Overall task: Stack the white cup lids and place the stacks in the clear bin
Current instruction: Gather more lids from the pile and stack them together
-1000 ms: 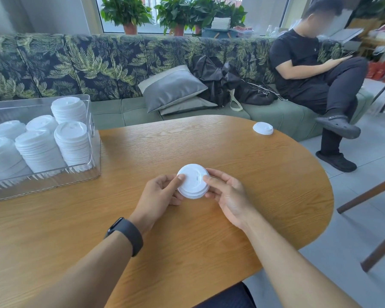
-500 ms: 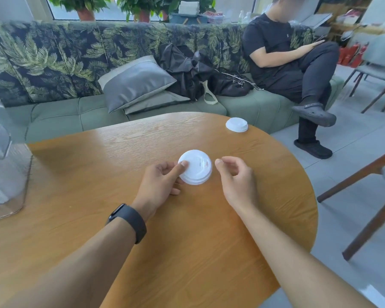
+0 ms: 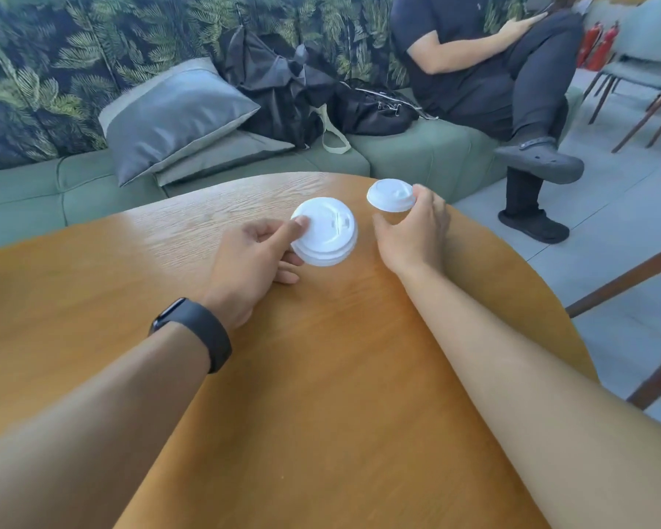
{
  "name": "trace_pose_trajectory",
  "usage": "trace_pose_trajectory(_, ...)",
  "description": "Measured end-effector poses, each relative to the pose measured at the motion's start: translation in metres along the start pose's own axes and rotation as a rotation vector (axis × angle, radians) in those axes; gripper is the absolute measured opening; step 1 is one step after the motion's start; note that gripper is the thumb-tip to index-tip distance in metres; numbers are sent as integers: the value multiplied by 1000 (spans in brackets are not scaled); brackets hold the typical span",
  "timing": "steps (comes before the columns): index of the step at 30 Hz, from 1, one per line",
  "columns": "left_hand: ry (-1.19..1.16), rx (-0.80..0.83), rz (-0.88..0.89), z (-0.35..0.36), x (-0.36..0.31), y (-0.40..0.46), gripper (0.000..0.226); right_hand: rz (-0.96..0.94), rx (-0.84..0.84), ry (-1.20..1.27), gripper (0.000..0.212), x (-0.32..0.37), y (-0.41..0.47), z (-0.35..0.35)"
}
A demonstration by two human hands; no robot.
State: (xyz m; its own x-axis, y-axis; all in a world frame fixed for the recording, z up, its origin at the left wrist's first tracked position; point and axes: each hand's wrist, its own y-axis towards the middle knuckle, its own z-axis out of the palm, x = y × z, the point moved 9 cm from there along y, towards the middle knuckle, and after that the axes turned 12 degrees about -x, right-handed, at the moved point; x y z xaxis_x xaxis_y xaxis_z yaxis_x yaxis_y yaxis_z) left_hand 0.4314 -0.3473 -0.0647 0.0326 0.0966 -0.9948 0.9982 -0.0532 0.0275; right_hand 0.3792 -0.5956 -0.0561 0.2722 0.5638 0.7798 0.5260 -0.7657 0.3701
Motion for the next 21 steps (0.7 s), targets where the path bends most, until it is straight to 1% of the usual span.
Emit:
trace_pose_trajectory(3, 10, 17, 8, 5, 2, 10, 31, 4, -38, -75, 89, -2, 24, 13)
trace_pose_trajectory(5, -5, 20, 7, 6, 2, 13, 32, 9, -57, -137, 95, -3, 36, 21)
trace_pose_trajectory(8, 4, 30, 19, 6, 1, 13, 32, 14, -59, -181, 90, -6, 47, 29)
trace_pose_trajectory(11, 2, 25, 31, 3, -1, 8, 31, -10, -29, -156, 83, -6, 44, 31)
trace_pose_trajectory(13, 13, 7, 36, 1, -3, 2, 29, -30, -27, -82, 81, -1, 36, 22)
trace_pose_trajectory(16, 11, -22, 37, -3, -6, -6, 26, -54, 29, 115, 82, 9, 15, 9)
trace_pose_trajectory(19, -54, -46, 11, -9, -9, -17, 26, -44, 118, 291, 85, 16, -15, -6)
trace_pose_trajectory(21, -105, -45, -11, -13, -10, -30, 24, -39, 155, 346, 83, 19, -37, -16)
